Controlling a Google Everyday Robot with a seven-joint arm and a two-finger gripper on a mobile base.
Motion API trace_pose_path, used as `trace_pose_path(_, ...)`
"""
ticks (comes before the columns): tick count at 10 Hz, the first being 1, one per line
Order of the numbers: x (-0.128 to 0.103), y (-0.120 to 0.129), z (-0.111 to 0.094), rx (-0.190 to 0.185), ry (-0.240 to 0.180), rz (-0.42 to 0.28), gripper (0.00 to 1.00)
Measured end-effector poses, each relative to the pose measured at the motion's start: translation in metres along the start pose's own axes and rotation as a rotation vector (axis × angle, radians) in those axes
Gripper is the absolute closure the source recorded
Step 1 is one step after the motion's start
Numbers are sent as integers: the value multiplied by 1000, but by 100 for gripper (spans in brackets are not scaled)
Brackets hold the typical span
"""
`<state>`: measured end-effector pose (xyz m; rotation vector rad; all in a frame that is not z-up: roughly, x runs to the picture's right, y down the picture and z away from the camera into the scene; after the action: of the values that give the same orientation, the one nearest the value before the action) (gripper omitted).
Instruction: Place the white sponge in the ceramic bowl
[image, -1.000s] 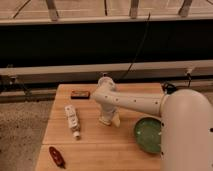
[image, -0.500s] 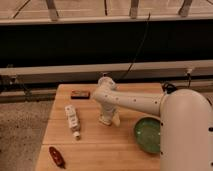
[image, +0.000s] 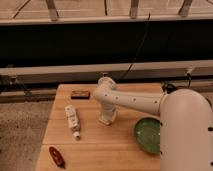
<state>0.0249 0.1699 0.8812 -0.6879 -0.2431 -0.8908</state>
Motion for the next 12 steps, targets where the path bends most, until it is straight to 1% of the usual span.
trace_pose_path(1,0,0,-1,0,0,0,81)
trace_pose_path(2,0,0,-2,-1,1,1,93)
trace_pose_path(3,1,2,-2,-4,1,1,98)
trace_pose_path(4,1,3,-2,-7,1,2,100)
trace_pose_path(6,3,5,-3,-6,1,3,100)
trace_pose_path(7,6,7,-7,-2,-1,6,100)
trace_pose_path(8,14,10,-20,7,3,11,100)
trace_pose_path(10,22,15,-38,12,4,17,100)
trace_pose_path(12,25,17,-41,16,0,19,100)
